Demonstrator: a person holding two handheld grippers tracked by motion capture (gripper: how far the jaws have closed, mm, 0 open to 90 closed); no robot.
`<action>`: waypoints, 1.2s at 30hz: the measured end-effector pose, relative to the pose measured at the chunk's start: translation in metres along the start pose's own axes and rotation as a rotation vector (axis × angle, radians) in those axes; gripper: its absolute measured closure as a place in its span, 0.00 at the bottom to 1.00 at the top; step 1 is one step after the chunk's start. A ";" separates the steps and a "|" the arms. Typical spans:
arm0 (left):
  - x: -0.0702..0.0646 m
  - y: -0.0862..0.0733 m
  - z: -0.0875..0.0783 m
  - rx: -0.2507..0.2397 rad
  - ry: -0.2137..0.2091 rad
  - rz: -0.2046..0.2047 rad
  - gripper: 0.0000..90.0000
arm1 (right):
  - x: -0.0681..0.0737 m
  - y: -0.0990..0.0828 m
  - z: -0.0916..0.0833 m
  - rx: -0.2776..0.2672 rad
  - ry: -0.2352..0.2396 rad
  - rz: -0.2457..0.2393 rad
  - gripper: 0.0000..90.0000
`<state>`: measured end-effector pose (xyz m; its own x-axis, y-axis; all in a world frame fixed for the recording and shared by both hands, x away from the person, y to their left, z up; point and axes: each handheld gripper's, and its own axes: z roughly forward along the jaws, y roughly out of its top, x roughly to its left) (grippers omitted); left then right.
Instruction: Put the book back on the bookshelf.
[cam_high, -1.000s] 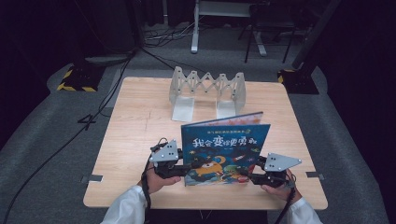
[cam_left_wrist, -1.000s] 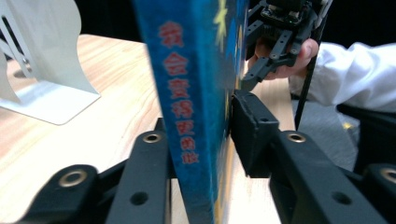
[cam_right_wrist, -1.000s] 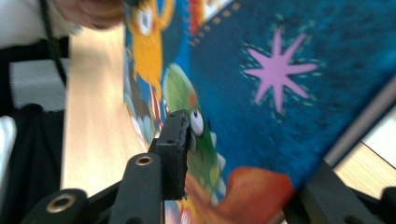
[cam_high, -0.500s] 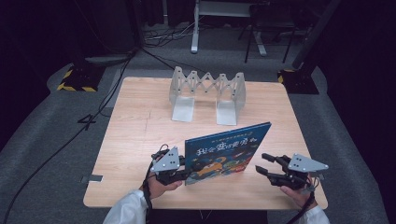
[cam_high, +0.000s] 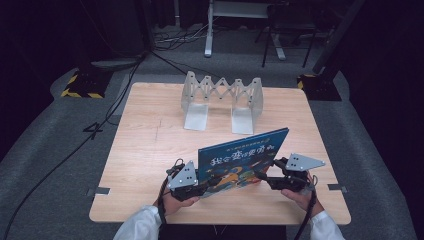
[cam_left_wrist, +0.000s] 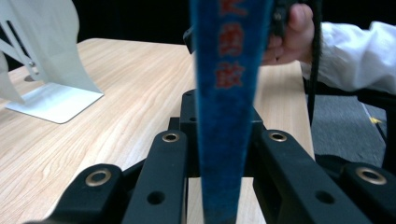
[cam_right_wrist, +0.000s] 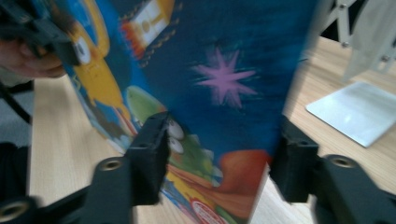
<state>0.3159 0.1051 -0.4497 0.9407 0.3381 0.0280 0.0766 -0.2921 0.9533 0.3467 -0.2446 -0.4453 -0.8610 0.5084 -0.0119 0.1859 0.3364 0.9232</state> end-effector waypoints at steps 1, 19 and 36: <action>0.000 0.000 0.001 -0.009 0.002 -0.011 0.87 | 0.002 0.000 0.001 0.001 -0.014 -0.005 0.48; 0.008 0.009 0.024 -0.033 0.030 0.004 0.85 | -0.008 -0.004 -0.001 -0.028 -0.059 0.046 0.48; 0.008 0.016 0.039 -0.019 0.067 0.019 0.92 | -0.029 -0.046 -0.025 0.223 -0.269 0.184 0.40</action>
<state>0.3374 0.0677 -0.4459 0.9178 0.3917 0.0658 0.0517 -0.2821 0.9580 0.3508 -0.2947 -0.4776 -0.6546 0.7557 0.0190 0.4496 0.3690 0.8134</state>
